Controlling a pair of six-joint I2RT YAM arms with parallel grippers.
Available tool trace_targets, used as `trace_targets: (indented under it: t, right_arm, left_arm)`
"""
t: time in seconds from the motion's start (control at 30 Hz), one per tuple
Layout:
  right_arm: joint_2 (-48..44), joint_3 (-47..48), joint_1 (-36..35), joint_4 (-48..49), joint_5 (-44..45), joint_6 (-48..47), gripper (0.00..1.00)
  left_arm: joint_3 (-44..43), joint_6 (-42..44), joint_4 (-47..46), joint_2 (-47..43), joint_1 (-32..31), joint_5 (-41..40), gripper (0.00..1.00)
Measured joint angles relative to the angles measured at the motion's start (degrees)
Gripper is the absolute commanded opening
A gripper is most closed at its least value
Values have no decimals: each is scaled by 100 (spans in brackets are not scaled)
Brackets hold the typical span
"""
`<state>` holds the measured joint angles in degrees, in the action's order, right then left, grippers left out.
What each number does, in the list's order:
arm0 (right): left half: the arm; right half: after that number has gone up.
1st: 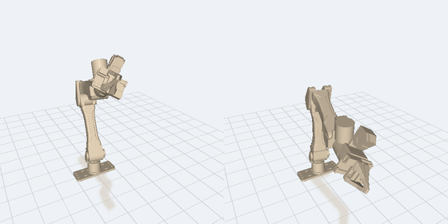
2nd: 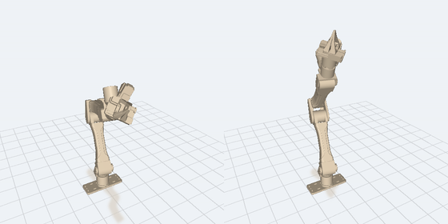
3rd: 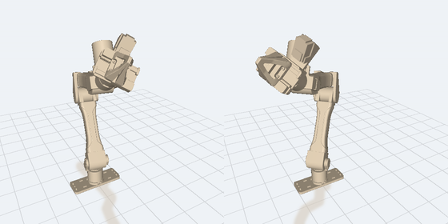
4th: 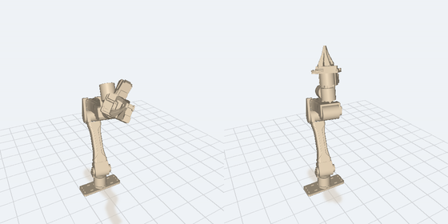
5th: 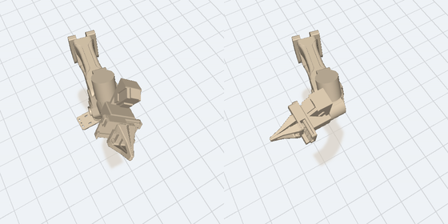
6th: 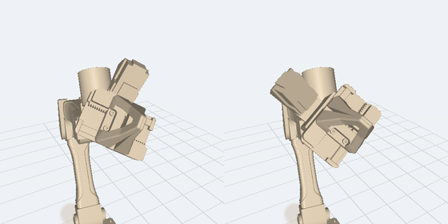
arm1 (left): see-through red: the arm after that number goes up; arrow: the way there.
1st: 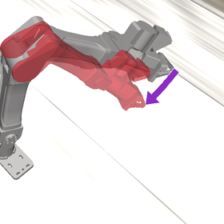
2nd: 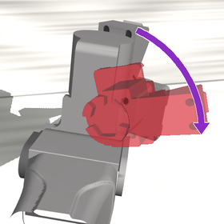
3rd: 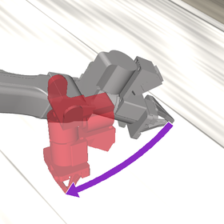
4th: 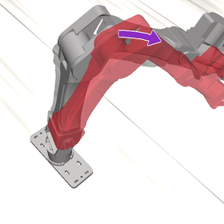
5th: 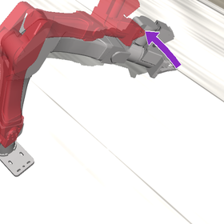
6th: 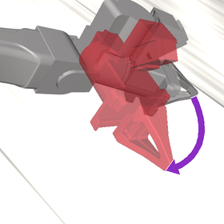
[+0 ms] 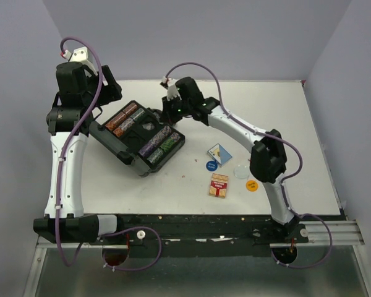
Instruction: Pack up texas hold em set
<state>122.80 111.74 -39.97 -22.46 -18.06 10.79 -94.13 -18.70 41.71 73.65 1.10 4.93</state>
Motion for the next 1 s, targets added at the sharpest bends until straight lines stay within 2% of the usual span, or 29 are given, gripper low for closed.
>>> trace_targets:
  t: [0.13, 0.27, 0.67, 1.0]
  right_arm:
    - [754, 828, -372, 50, -494, -68, 1]
    - [1349, 1233, -553, 11, -743, -144, 1]
    - [1725, 1287, -848, -31, -658, -249, 1]
    - [2433, 1851, -916, 376, -402, -66, 1]
  left_arm:
    - [2, -103, 4, 0, -7, 4, 82]
    - [33, -273, -4, -22, -9, 4, 82]
    - [107, -542, 118, -153, -9, 0, 82]
    - [107, -538, 393, -310, -9, -55, 82]
